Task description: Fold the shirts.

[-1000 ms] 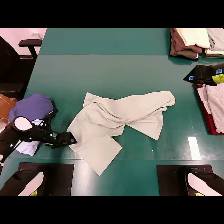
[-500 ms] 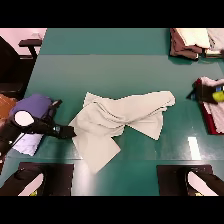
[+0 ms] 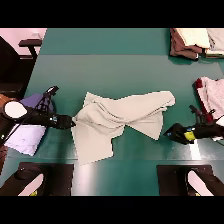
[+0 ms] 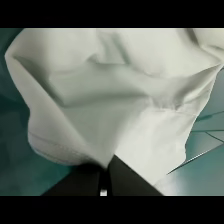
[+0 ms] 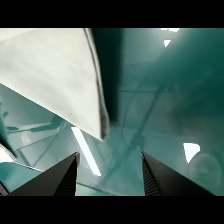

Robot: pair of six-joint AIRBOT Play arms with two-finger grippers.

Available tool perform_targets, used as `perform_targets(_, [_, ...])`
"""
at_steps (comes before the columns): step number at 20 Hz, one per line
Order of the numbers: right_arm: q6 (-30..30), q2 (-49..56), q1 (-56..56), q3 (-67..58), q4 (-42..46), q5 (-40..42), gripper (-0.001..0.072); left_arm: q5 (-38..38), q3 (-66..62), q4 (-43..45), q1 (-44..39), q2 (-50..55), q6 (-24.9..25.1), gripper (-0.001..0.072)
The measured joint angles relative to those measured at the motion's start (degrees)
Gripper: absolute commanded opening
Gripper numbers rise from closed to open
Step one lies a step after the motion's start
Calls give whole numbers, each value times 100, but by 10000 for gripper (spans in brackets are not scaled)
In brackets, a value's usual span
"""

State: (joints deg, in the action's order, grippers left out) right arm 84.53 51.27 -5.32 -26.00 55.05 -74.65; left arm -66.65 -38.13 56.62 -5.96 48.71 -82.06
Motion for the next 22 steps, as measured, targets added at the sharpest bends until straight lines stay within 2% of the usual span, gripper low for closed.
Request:
perform_targets(4, [-4, 323, 616, 177, -304, 621, 409, 7, -26, 0, 0, -2, -2, 25])
perform_targets(5, [2, 463, 754, 133, -350, 688, 328, 7, -28, 0, 0, 0, -2, 24])
perform_targets(7, [20, 772, 1038, -31, -393, 817, 293, 4, -31, 0, 0, 0, -2, 24])
perform_targets(8, [20, 898, 1163, -122, -413, 872, 146, 4, -31, 0, 0, -2, 0, 24])
perform_targets(9, [20, 1023, 1285, -229, -385, 944, 49, 0, -33, 0, 0, 0, 0, 24])
perform_targets(10, [22, 1102, 1392, -330, -382, 984, 15, -13, -37, 2, 0, -2, -2, 23])
perform_targets(13, [24, 1161, 1657, -730, -389, 981, 14, -122, -247, 28, -2, -2, 4, 23])
perform_targets(16, [24, 802, 1707, -1416, -321, 935, 15, -339, -1071, 166, 11, -2, 17, 24])
perform_targets(22, [24, -271, 1012, -4017, 131, 468, 15, -776, -4540, 953, 15, -4, 39, 24])
